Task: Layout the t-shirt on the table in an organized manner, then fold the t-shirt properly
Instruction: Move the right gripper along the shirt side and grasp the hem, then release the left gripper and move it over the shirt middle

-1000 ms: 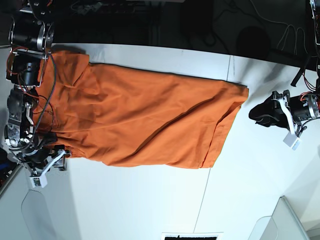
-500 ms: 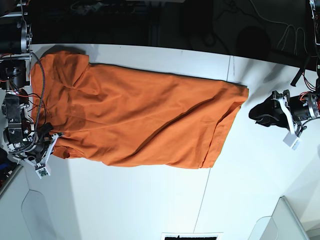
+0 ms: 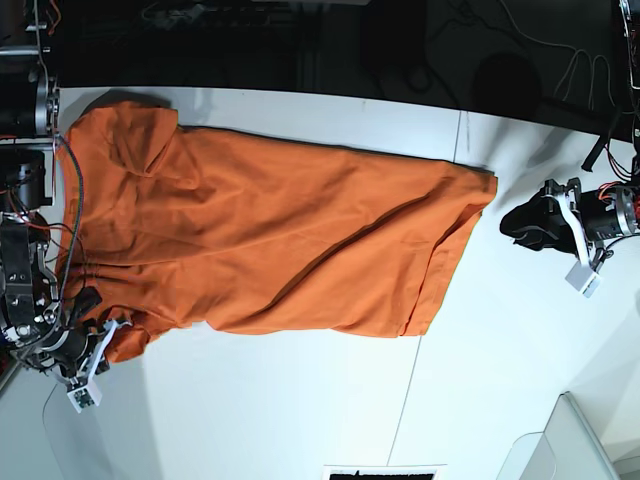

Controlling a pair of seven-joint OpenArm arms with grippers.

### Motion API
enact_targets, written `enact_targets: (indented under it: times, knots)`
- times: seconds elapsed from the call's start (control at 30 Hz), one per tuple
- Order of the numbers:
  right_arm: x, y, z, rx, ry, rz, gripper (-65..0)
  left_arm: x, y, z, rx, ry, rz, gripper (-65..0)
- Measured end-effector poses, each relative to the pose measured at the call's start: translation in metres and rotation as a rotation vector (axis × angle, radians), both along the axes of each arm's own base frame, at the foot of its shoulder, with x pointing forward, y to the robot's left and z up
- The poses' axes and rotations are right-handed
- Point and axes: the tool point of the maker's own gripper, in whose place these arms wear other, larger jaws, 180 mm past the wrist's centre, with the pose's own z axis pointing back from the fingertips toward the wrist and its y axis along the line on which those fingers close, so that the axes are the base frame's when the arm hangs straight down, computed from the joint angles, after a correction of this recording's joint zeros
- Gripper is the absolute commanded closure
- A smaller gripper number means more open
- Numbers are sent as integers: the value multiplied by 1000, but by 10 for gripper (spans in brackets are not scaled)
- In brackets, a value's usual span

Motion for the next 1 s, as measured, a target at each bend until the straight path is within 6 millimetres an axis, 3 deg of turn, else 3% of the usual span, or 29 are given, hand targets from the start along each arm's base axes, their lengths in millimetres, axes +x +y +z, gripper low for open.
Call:
enact_targets:
  times: [0.07,0.13,0.17,0.2,0.5,0.63,0.77,0.87,1.0]
  knots:
    - [10,-2,13,10,-45,-45,-25,2,0,2,-6,-10,4,-332]
    - [15,-9,22,2,-73,-90,-282,2,0,1,-6,-10,4,-332]
    - [17,-14,25,1,-87,-120,-384,2,0,1,-5,-9,4,-332]
    - [18,-19,28,1,-102,-154,-444,1,0,1,-5,-9,4,-332]
    - [-23,-45,-16,-39,113,-345,-447,5,3,2,21,-23,8,-332]
    - [-57,-37,-41,-37,127,-355,-447,34,0,32,10,-130,10,-333]
    - [-85,-28,-35,-4,64,-360,-447,69,-9,63,14,-266,22,-333]
    - [-107,-26,-39,38,61,-386,-447,85,-21,57,71,-327,19,-333]
    - [-138,-11,-75,118,138,-419,-447,103,-60,35,131,-367,-8,-333]
